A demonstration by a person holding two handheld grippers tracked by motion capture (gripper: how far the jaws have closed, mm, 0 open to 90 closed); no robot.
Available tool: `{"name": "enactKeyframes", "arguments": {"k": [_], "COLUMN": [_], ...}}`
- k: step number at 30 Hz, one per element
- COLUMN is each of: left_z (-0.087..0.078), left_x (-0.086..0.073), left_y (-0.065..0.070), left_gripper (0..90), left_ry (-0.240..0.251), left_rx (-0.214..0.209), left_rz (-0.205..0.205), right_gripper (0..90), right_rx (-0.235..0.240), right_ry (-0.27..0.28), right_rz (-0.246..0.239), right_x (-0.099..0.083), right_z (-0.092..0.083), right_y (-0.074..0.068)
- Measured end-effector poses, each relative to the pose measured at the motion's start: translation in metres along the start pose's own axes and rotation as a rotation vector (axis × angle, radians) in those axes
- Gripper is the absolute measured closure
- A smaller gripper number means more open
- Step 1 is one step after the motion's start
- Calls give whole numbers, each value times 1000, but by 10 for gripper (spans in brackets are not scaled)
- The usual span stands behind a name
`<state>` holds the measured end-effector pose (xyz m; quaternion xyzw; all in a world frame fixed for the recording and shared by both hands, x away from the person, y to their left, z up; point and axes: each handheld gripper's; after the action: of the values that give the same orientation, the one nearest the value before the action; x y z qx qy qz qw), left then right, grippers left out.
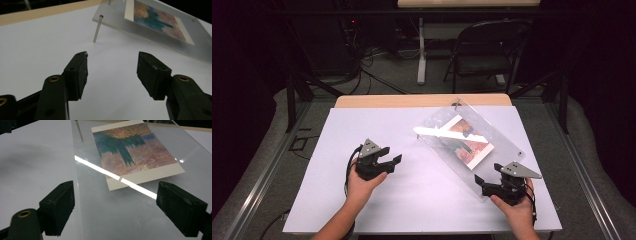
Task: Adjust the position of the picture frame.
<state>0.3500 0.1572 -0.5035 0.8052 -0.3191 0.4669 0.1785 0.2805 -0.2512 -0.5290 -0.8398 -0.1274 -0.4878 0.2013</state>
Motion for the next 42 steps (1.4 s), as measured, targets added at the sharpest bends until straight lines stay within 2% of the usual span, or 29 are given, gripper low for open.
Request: {"name": "enactKeyframes", "arguments": {"k": [4, 6, 10, 13, 16, 19, 26, 30, 33, 38, 42], "left_z": [7, 13, 29, 41, 55, 64, 89, 99, 106, 116, 124], "left_x": [23, 30, 36, 36, 33, 31, 17, 14, 14, 17, 17], "left_y": [4, 4, 3, 0, -5, -9, -22, -29, -31, -29, -28], "left_gripper": [435, 443, 457, 461, 476, 514, 575, 617, 640, 648, 652], "left_ry": [3, -7, -24, -37, -37, -37, -87, -86, -90, -110, -129], "left_rx": [-6, -10, -6, -10, 23, 40, 57, 55, 54, 50, 50], "left_rz": [42, 51, 74, 75, 69, 62, 46, 37, 27, 46, 44], "right_gripper": [187, 188, 209, 216, 219, 219, 226, 226, 226, 226, 224], "right_rx": [9, 14, 21, 29, 33, 36, 40, 47, 52, 53, 56], "right_ry": [10, 10, 8, 7, 0, -2, 6, 6, 12, 14, 22], "right_rz": [7, 10, 15, 28, 37, 51, 89, 94, 98, 99, 100], "right_x": [0, 0, 0, 0, -1, -1, -1, -1, -1, 0, 0], "right_z": [-1, -2, -2, -2, -1, -1, -2, -2, -2, -4, -4], "right_y": [1, 2, 2, 4, 5, 7, 11, 12, 12, 13, 13]}}
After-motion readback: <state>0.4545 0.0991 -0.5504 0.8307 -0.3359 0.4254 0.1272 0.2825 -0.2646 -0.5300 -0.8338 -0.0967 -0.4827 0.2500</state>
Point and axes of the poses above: each handheld gripper's, and its own axes: z roughly forward along the jaws, x roughly out of its top, y roughly to its right, and after that the axes turned 8 degrees about z, right-handed
